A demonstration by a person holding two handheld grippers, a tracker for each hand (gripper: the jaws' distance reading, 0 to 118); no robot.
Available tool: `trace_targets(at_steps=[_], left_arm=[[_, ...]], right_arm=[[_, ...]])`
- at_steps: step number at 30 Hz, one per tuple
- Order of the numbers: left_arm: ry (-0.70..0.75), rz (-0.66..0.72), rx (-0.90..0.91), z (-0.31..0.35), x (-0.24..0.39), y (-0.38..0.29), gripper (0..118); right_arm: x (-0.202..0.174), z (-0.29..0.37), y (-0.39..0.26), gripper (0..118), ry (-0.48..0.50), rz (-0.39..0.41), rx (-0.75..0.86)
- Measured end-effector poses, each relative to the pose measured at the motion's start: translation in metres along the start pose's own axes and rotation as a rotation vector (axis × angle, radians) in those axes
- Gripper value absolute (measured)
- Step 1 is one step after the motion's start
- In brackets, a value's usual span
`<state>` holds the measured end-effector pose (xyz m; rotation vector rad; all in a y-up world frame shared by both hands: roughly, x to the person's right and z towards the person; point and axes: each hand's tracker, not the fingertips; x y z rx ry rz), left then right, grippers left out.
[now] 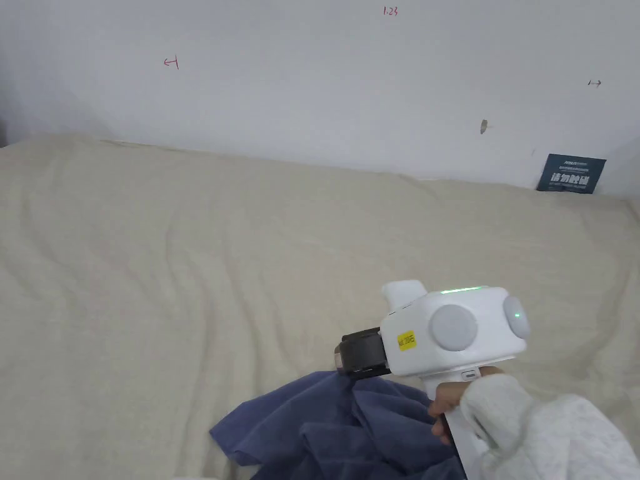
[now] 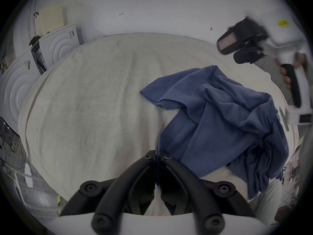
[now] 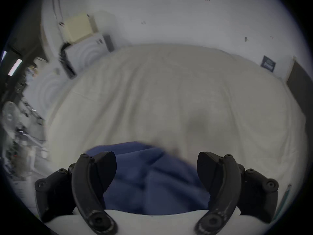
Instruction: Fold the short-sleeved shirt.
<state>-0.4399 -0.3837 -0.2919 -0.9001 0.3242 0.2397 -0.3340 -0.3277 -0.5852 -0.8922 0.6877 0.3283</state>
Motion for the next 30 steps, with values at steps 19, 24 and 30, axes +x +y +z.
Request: trace_targets(at_steps=[19,24,30], left_arm=[[0.018,0.024,-0.026,-0.003,0.004,0.003,4],[0.040,0.003,-0.029,0.001,0.005,0.006,4],[0.118,-0.001,0.057,0.025,-0.004,0.021,4]], right_arm=[[-0.019,-0.043,-0.017,9,-0.068,0.084,-0.113],[0.010,-0.010,-0.007,9,0.002,-0.060,-0.048],[0.046,0.073,0.005,8,0.002,-0.111,0.071]])
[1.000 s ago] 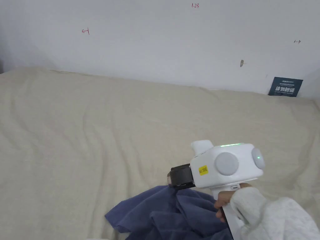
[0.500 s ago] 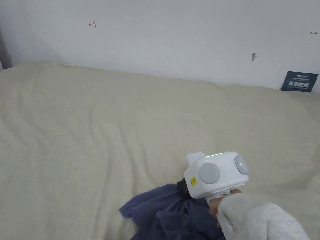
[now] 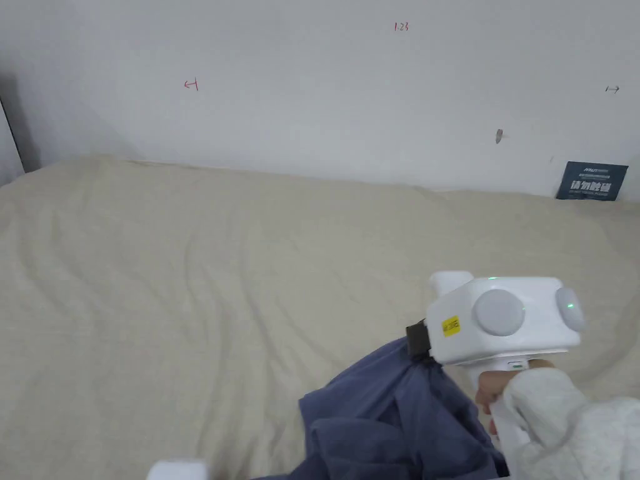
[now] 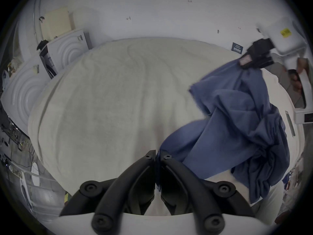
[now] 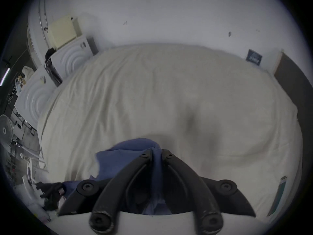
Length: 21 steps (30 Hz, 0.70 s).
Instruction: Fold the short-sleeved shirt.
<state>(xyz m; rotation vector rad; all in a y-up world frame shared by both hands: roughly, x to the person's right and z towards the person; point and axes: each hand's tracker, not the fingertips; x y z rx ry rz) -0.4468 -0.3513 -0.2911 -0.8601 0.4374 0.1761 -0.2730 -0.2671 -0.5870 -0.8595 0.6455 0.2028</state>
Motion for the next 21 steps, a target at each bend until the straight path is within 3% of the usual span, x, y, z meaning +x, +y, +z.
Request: trace_targets(at_steps=[7,10,13,16,21], left_arm=[[0.059,0.000,0.107,0.033,-0.016,0.036,4],[0.096,-0.016,0.177,0.053,-0.016,0.055,4],[0.089,-0.015,0.239,0.074,-0.017,0.071,4],[0.114,-0.013,0.286,0.093,-0.017,0.087,4],[0.096,0.018,0.370,0.126,-0.020,0.117,4]], right_arm=[[0.046,0.118,0.018,8,-0.065,0.004,0.215],[0.071,0.179,0.012,8,-0.067,-0.052,0.280],[0.090,0.228,0.000,8,-0.093,-0.059,0.332],[0.112,0.264,-0.007,8,-0.143,-0.100,0.385],[0.125,0.309,-0.009,8,-0.130,-0.152,0.435]])
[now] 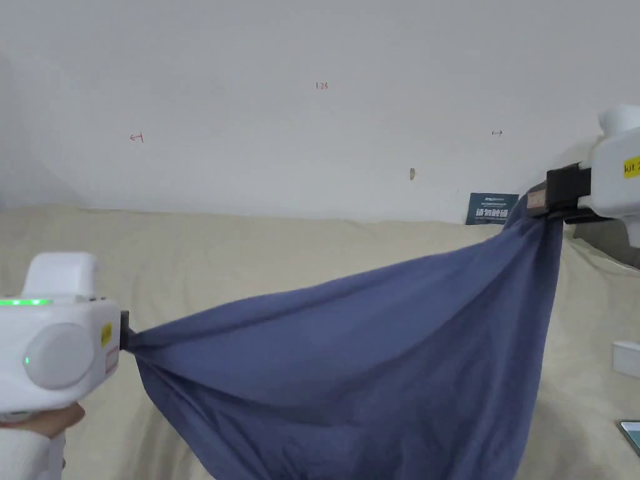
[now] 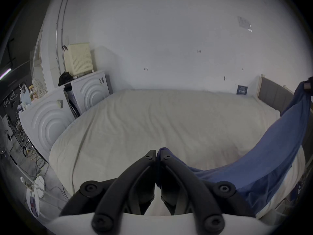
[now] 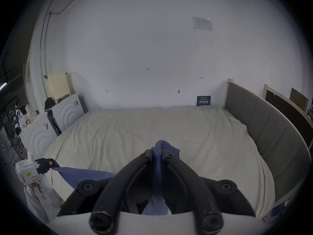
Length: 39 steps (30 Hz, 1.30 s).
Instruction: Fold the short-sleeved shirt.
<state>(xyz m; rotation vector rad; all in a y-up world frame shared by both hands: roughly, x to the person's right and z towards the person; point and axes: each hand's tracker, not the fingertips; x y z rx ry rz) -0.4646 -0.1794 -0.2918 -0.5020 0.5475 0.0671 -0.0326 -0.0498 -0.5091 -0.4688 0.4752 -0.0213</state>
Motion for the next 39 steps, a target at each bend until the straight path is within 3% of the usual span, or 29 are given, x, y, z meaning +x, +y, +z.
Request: trace_targets(at_steps=[6,12,22,25,39], left_arm=[[0.002,0.039,0.102,0.008,-0.003,0.063,4],[0.021,0.018,0.213,0.010,-0.001,0.145,4],[0.053,0.050,0.371,-0.003,0.010,0.266,4],[0.072,0.026,0.391,-0.020,0.022,0.294,4],[0.067,0.039,0.431,-0.081,0.037,0.361,4]], right_arm=[[-0.002,0.041,0.038,8,-0.003,-0.083,0.117],[-0.028,0.054,0.092,8,-0.046,-0.030,0.188],[0.005,-0.001,0.159,8,-0.051,-0.099,0.223],[0.007,-0.021,0.173,8,-0.091,-0.112,0.244],[0.018,-0.055,0.258,8,-0.129,-0.130,0.362]])
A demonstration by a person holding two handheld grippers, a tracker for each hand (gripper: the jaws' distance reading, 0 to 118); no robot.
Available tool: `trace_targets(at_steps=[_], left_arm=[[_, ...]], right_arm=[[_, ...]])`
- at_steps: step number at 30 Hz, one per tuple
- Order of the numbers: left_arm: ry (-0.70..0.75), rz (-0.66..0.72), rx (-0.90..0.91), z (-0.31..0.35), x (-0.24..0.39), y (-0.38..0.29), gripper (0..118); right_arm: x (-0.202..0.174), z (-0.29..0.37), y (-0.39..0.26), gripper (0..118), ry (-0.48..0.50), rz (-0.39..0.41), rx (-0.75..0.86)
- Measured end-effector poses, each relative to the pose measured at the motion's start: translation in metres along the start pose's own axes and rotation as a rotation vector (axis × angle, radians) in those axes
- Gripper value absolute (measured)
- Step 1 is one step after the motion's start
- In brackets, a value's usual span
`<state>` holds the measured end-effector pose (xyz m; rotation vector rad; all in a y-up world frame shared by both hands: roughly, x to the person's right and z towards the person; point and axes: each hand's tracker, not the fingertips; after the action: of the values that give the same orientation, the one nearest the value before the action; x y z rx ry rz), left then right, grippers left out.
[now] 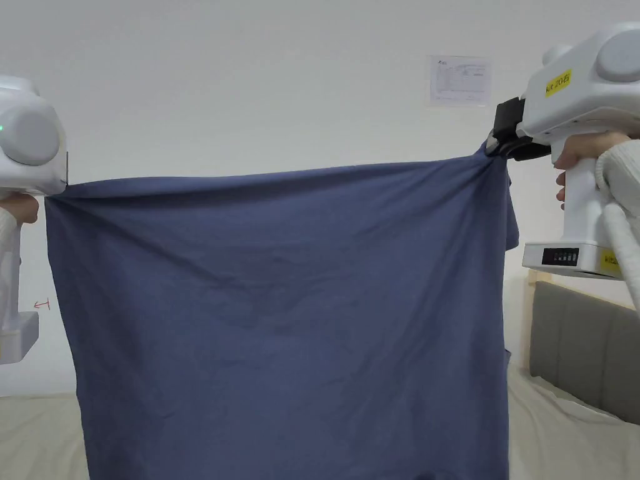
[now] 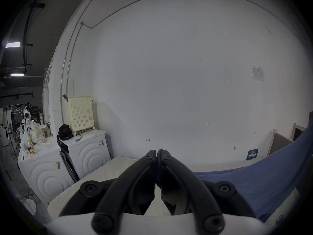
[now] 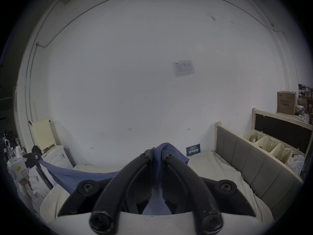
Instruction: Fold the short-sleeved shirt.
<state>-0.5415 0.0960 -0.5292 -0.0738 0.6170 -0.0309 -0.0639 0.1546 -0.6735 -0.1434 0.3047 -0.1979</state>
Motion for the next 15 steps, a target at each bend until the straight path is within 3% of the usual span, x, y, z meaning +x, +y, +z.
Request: trace_targets(at_steps=[6,8,10,15], left_arm=[[-0.022,0.001,0.031,-0.017,0.010,-0.009,4],[-0.032,-0.058,-0.009,-0.030,0.016,-0.028,4],[-0.044,-0.032,-0.052,-0.037,0.020,-0.060,4],[-0.074,-0.040,-0.243,-0.046,0.028,-0.175,4]], right_arm=[[0.002,-0.017,-0.019,8,-0.039,0.078,-0.010],[0.009,-0.027,-0.040,8,-0.034,0.046,-0.049],[0.018,-0.036,-0.071,8,-0.031,0.014,-0.076],[0.052,-0.060,-0.195,8,-0.051,-0.005,-0.300]])
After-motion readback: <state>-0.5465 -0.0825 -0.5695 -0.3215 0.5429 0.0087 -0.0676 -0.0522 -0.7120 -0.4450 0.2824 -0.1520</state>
